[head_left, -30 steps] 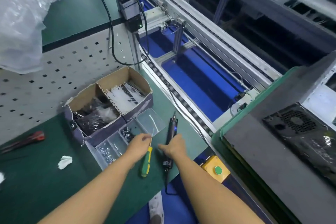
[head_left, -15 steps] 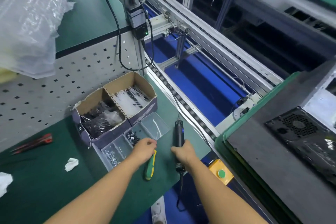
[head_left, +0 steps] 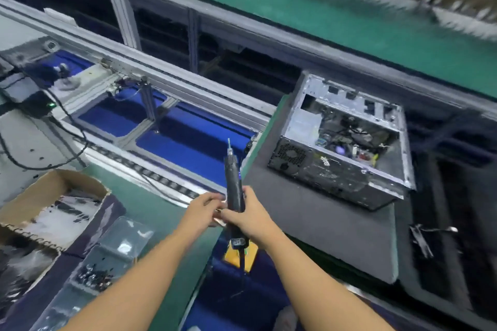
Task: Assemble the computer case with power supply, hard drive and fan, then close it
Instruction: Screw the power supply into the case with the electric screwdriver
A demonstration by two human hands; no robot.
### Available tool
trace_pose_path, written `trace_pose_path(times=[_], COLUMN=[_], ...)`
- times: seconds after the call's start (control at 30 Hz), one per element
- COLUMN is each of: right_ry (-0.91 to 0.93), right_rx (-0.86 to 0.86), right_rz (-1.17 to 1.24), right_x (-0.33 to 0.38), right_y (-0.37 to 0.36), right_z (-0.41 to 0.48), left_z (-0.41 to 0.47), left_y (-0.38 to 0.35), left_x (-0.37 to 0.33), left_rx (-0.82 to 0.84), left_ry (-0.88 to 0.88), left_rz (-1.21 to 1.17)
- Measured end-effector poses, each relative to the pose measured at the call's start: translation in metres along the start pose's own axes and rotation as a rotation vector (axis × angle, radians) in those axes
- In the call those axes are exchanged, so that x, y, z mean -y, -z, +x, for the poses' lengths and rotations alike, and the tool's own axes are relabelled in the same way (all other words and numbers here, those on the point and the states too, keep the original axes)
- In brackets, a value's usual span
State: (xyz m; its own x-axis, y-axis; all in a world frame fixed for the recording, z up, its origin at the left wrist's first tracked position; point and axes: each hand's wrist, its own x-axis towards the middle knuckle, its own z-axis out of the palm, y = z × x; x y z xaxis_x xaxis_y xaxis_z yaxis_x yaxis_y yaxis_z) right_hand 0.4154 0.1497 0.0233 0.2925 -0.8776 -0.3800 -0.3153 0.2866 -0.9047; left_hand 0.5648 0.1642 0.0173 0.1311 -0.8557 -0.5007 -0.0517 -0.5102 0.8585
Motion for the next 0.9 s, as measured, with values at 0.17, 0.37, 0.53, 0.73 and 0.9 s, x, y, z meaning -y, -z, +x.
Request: trace_pose_path(times=[0.17,0.37,0.53,0.73,0.9], right_ry=[0.096,0.110,0.031,-0.021,-0.061], right_rx=[-0.256,-0.504,-0.654,-0.692,-0.719], right_rz=[0.110,0.220,0.242,0.236,0.277], right_x=[0.003,-0.023,-0.067,-0.121,-0.171], right_y=[0.092,0.206,0.289,0.366,0.418], right_z=[-0.038,-0.104,-0.156,-0.195,-0.201], left_z=[0.005,-0.010,-0.025,-0.022,-0.003], left_y=[-0.092,-0.216,-0.309,-0.393,-0.456], left_x=[-0.047,-0.087,-0.087,-0.075,-0.053], left_rx=[0.202,0.513,0.663,0.732,0.751], left_ry=[-0.212,-0.267,-0.251,-0.268,-0.569], left_rz=[0.124,0.271,0.345,0.512,1.000])
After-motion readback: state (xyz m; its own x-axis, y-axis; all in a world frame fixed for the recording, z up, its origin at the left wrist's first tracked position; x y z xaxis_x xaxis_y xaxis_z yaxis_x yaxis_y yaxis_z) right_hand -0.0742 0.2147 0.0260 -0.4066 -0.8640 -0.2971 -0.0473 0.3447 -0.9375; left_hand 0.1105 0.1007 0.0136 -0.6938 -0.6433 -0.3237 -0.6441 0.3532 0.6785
